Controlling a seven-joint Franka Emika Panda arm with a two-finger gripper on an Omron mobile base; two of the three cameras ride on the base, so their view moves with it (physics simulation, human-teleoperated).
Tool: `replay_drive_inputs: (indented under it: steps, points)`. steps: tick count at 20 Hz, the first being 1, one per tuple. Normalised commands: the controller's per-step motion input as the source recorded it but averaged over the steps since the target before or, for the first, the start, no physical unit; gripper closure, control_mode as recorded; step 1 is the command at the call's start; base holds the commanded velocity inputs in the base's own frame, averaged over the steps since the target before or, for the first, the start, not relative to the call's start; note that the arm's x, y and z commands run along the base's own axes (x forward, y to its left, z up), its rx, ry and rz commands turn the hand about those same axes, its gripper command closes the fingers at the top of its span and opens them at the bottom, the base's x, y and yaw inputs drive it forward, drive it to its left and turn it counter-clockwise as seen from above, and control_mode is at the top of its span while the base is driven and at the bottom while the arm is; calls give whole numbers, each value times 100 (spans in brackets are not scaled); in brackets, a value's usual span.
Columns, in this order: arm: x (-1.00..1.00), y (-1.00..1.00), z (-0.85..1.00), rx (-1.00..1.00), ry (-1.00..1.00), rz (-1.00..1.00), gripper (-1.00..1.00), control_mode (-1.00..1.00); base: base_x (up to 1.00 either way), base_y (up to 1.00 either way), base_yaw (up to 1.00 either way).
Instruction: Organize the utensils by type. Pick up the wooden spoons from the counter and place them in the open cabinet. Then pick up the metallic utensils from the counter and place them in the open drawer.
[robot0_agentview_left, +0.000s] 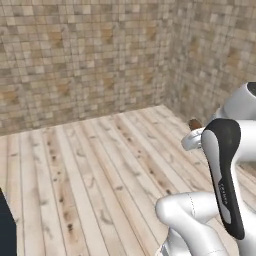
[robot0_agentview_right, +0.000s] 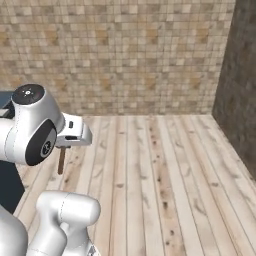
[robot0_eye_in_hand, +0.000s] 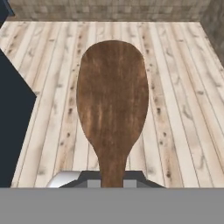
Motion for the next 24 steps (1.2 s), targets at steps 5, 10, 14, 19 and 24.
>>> replay_drive_inputs:
  steps: [5, 10, 14, 19, 24]
  points:
    - [0, 0, 0, 0, 0, 0, 100, 100, 100, 35, 22]
    - [0, 0, 0, 0, 0, 0, 100, 100, 100, 7, 46]
    - [0, 0, 0, 0, 0, 0, 100, 100, 100, -1, 70]
    - [0, 0, 0, 0, 0, 0, 100, 100, 99, -8, 82]
    - [0, 0, 0, 0, 0, 0, 100, 100, 74, -7, 89]
